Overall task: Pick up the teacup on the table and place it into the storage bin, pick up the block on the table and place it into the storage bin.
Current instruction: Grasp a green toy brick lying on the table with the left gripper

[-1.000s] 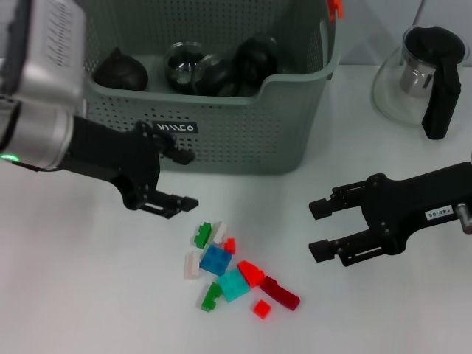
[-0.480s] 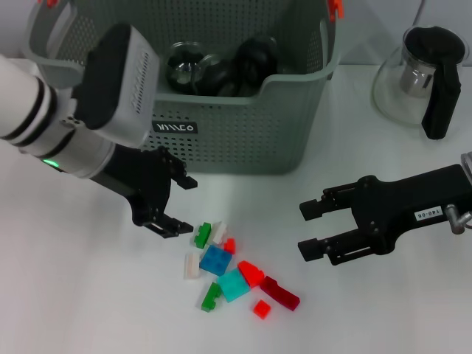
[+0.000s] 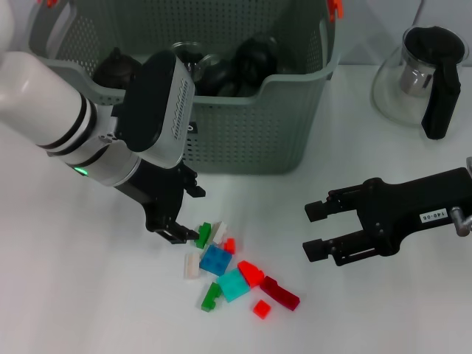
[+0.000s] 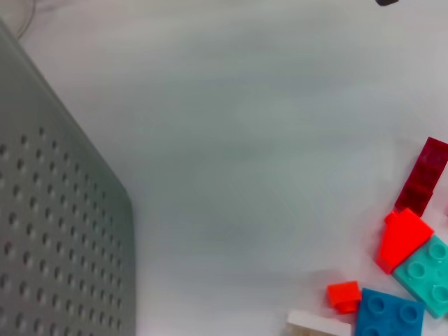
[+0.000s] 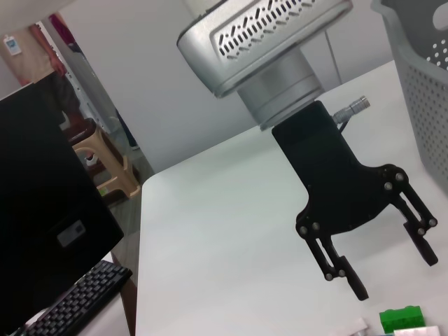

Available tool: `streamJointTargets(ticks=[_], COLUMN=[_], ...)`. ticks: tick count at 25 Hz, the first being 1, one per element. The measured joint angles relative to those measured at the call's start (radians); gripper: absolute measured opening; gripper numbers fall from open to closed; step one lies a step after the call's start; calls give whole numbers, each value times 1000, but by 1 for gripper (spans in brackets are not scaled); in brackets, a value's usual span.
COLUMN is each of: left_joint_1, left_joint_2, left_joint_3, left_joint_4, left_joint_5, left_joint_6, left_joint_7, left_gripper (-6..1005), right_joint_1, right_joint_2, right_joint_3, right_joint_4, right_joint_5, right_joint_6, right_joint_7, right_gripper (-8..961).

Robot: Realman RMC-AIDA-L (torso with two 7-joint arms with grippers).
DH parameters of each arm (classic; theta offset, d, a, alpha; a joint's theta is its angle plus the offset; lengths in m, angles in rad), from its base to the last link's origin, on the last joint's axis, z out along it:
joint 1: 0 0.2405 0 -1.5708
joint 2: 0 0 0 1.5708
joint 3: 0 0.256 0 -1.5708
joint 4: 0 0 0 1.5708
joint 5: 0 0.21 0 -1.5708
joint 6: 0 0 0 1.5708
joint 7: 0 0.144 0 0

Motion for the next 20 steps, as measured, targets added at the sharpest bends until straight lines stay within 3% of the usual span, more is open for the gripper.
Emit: streamJointTargets(ticks=[20], left_joint_1=[2], left_joint_2=[-3], left_joint_3=[40], left_joint_4=[-69], left_joint_5=[1], left_joint_6=[-89], left_joint_7=[22], left_gripper=[691], right_joint_1=[-10], right_joint_2=[1], right_joint_3=[13], right_joint_4=[12], right_joint_5=[4], right_joint_6=[0], right_joint_7=[-7], right_gripper=[795])
